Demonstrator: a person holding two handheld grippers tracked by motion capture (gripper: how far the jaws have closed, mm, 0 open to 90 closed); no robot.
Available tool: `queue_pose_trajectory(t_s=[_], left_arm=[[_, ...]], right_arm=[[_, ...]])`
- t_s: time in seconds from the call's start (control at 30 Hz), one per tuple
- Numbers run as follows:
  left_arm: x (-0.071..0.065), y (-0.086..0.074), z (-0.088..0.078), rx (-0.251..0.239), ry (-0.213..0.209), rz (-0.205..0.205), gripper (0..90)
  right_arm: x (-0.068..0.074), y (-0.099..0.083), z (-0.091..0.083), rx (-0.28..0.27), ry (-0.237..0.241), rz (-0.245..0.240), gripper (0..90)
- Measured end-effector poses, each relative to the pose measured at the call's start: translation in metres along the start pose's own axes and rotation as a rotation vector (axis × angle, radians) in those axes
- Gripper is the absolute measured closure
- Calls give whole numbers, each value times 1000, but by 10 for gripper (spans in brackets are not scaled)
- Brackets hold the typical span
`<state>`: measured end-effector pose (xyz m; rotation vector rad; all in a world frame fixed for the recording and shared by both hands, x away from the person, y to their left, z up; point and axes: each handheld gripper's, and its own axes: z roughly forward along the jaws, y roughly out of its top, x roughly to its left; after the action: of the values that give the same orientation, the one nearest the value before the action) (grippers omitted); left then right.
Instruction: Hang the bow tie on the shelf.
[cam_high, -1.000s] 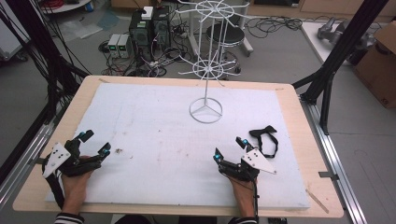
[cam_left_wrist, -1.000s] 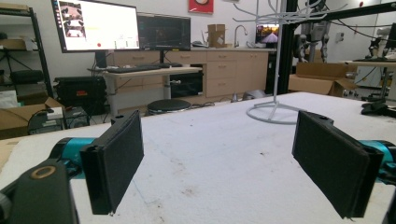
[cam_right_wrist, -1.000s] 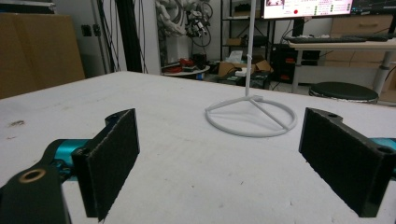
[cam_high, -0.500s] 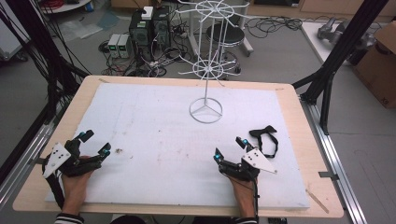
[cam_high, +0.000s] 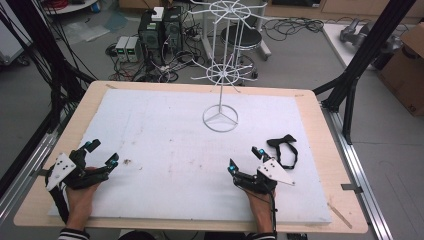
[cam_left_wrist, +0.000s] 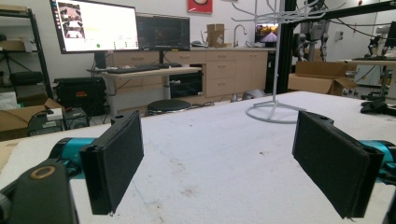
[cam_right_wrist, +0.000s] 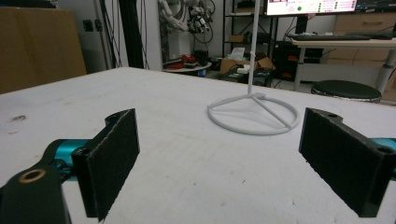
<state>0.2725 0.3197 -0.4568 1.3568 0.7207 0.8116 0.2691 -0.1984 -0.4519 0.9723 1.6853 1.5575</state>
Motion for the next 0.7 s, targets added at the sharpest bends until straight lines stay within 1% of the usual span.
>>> queue_pose_trajectory(t_s=[0.3,0.4,0.47,0.57,0.67,0.7], left_arm=[[0,0,0,2,1,0,168],[0,0,0,3,1,2,168],[0,0,0,4,0,3,168],[0,0,0,4,0,4,168],[0,0,0,5,1,4,168],[0,0,0,5,0,2,168]], right_arm=[[1,1,2,20,-3,-10,114],[0,2,2,27,18,-5,114],[-1,3,1,42,24,-18,113],[-3,8,-4,23,27,-40,114],[-10,19,-9,31,41,-44,113],[-13,23,-12,33,40,-50,113]])
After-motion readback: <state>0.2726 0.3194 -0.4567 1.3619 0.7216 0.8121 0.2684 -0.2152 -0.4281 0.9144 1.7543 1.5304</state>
